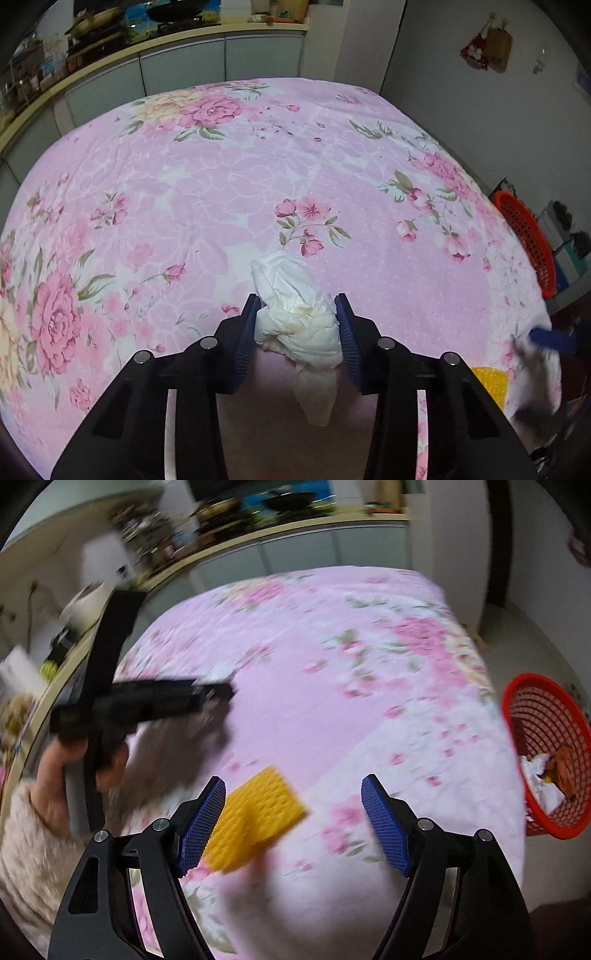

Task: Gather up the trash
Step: 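Grasp the white tissue with the left gripper while the right gripper grasps the yellow mesh sleeve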

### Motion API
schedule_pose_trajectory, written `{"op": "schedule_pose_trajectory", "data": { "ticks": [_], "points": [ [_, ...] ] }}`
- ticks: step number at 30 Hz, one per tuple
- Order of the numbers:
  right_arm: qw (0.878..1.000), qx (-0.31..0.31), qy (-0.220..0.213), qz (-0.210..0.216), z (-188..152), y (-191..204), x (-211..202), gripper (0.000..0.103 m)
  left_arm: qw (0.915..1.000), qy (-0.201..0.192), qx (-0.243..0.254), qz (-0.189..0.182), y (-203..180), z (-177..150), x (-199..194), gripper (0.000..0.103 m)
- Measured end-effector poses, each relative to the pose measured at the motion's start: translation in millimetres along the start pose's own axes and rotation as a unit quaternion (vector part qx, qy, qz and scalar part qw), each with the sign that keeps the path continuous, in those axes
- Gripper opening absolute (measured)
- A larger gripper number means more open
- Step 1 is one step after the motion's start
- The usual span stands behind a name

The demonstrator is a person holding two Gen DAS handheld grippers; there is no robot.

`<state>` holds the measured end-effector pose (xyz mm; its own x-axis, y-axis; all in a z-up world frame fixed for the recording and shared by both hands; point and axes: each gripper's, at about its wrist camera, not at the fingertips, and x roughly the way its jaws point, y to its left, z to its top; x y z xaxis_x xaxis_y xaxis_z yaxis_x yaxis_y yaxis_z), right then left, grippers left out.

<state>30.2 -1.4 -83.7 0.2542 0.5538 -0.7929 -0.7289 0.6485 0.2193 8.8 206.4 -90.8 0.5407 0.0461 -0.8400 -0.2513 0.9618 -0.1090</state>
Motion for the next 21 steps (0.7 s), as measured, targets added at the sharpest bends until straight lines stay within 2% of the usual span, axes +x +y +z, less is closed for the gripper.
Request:
{"op": "schedule_pose_trajectory", "data": {
  "ticks": [6, 11, 14, 16, 21],
  "points": [
    [0.999, -0.044, 0.029, -0.001, -12, 29, 19, 0.074, 0.9998, -0.012, -0.012, -0.002, 6, -6, -12, 0.039],
    [0.998, -0.038, 0.039, -0.014, -13, 30, 33, 0.074, 0.9994, -0.025, -0.024, 0.002, 14, -8, -26, 0.039],
    [0.998, -0.049, 0.035, -0.024, -14, 35, 36, 0.064, 0.9990, -0.031, -0.031, 0.004, 19, -8, -32, 0.039],
    [0.998, -0.053, 0.033, -0.020, -13, 38, 37, 0.051, 0.9988, -0.034, -0.036, 0.005, 21, -9, -34, 0.039],
    [0.998, -0.055, 0.028, -0.018, -6, 41, 39, 0.031, 0.9985, -0.037, -0.039, 0.007, 23, -11, -37, 0.039]
  ]
}}
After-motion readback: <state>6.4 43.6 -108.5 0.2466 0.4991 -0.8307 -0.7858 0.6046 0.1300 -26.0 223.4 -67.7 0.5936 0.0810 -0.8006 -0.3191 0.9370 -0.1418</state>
